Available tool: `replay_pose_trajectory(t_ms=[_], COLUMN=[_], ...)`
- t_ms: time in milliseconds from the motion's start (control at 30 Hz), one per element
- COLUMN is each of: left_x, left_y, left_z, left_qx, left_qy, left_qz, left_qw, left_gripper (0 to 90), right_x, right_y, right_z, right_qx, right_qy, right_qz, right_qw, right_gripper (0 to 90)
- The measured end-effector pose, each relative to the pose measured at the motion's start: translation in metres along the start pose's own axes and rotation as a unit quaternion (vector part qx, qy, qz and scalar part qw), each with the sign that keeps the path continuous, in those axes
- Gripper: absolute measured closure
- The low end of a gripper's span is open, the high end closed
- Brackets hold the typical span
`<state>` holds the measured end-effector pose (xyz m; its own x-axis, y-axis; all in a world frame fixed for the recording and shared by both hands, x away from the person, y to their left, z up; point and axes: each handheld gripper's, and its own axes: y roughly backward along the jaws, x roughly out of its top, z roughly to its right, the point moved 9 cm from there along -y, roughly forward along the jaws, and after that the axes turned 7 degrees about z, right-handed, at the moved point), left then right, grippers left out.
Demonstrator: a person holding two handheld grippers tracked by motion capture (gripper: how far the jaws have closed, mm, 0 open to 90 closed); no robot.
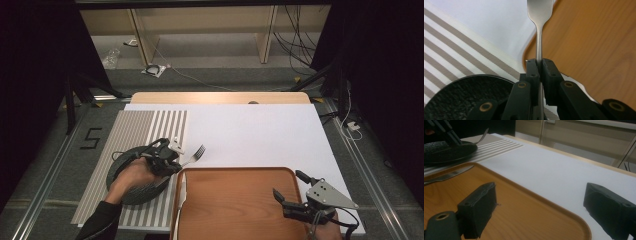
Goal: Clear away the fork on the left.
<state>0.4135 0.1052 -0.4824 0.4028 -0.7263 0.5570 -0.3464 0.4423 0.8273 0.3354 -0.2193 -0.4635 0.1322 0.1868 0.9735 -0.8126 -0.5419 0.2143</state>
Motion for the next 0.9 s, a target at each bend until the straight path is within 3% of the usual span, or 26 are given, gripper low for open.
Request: replay_pose_trajectory(t_ms=[467, 900], left_x=[0.006, 0.007], left_y=[-0.005, -0.007], left_z=[0.036, 0.059], left_qx=[-0.023, -0.038], left_qy=[-0.02, -0.035], left_qz=[-0.004, -0.01], left_qw=[0.9995, 0.9986], left_gripper=[84.1, 84.1], right_x=[0.0, 0.0], right_y=[0.001, 0.001], right_z=[0.0, -0.001], right_qx=[-0.001, 0.0], right_qy=[0.002, 0.005], right_qz=[0.0, -0.002], right_qw=[1.0, 1.0], right_gripper=[12.3, 12.4])
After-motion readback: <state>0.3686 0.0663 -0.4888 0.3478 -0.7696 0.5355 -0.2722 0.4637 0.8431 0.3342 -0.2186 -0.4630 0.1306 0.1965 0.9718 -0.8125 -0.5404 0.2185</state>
